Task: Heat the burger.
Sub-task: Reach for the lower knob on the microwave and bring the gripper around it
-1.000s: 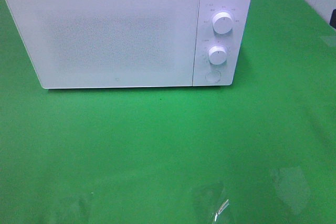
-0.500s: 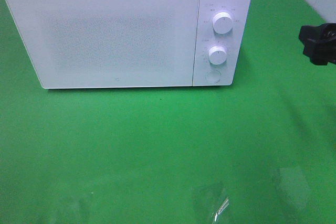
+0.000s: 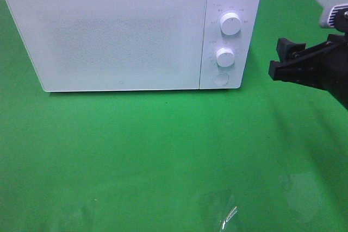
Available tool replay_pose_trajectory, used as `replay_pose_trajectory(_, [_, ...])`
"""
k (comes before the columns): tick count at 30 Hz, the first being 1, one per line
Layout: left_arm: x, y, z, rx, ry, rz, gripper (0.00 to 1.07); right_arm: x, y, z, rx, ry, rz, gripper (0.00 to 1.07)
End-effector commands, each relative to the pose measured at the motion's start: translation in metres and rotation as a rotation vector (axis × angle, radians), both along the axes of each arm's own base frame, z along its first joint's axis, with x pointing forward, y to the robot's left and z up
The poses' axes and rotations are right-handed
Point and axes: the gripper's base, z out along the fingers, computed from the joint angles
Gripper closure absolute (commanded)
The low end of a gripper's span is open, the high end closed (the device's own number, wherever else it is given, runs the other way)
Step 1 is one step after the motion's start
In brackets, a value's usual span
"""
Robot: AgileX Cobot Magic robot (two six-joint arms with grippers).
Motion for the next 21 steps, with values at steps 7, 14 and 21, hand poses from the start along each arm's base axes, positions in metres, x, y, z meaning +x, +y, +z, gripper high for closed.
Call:
replay_pose_trajectory(7, [-0.003,0.0,-0.001,-0.003,-0.022,-0.002,0.06,-0.004,0.039,-0.017,-0.017,-0.042,-0.007,0.32])
replay_pose_trajectory(14, [-0.003,0.0,-0.001,-0.003,-0.022,-0.002,0.06,0.007,0.061,-0.027,-0.014,-0.025,0.015,0.32])
replay_pose_trajectory(21, [-0.003,0.0,-0.001,-0.003,-0.022,-0.002,0.06,0.019,0.073,-0.035,-0.016,-0.019,0.016,0.32])
